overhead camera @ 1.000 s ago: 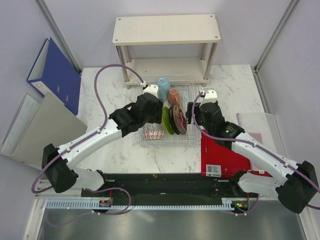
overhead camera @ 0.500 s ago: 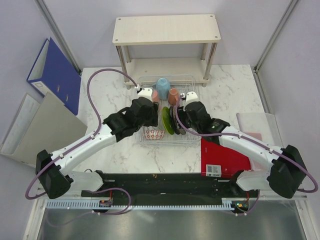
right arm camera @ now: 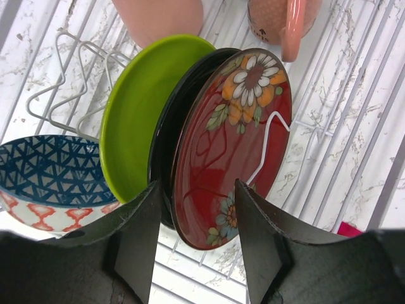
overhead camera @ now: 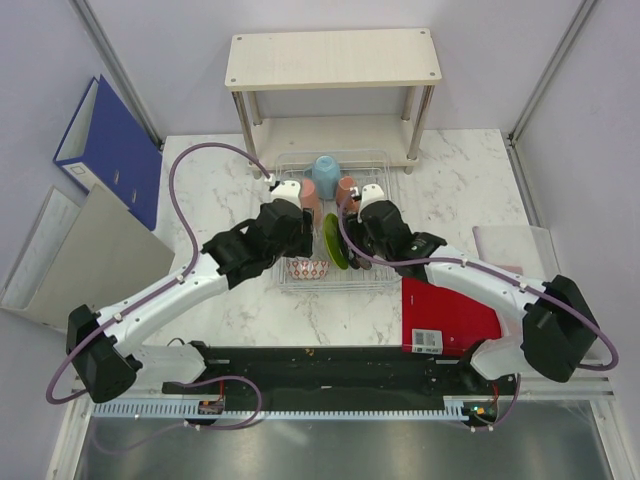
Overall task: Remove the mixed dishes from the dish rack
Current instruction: Pick up the plate from the dish rack.
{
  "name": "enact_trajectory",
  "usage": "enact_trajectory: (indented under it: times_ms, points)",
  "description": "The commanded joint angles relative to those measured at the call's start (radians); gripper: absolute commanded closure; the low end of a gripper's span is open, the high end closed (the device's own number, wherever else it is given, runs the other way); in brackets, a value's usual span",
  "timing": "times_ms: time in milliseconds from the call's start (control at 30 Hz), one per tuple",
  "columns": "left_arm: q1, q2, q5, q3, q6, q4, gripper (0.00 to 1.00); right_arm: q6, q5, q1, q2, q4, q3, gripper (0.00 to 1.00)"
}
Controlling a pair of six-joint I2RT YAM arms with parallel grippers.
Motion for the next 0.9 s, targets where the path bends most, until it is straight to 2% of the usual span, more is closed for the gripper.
enact_trajectory:
  times_ms: [0,133,200,333,367,467,533,867]
  points:
    - [-0.004,-0.030,-0.024,-0.022,-0.027,0.022,0.32,-0.008,0.014,0.004,0.038,0.025,0.050,0.44]
    - [-0.004,-0.040,-0.025,-0.034,-0.030,0.022,0.32,-0.007,0.029,0.004,0.081,0.022,0.062,0.46]
    - [-0.002,-0.041,-0.024,-0.040,-0.031,0.022,0.32,-0.010,0.039,0.004,0.098,0.026,0.070,0.52]
    - [-0.004,-0.043,-0.021,-0.043,-0.033,0.022,0.32,-0.010,0.049,0.004,0.131,0.034,0.079,0.70]
    - [-0.004,-0.041,-0.018,-0.045,-0.033,0.022,0.32,-0.008,0.051,0.004,0.134,0.034,0.079,0.72]
    - [-0.004,-0.044,-0.021,-0.047,-0.031,0.022,0.32,-0.008,0.051,0.004,0.127,0.034,0.077,0.93]
    - [-0.002,-0.046,-0.021,-0.050,-0.031,0.022,0.32,-0.008,0.051,0.005,0.115,0.033,0.077,1.00]
    - [-0.004,-0.044,-0.015,-0.047,-0.030,0.030,0.32,-0.042,0.045,0.007,0.012,-0.096,0.156,1.00]
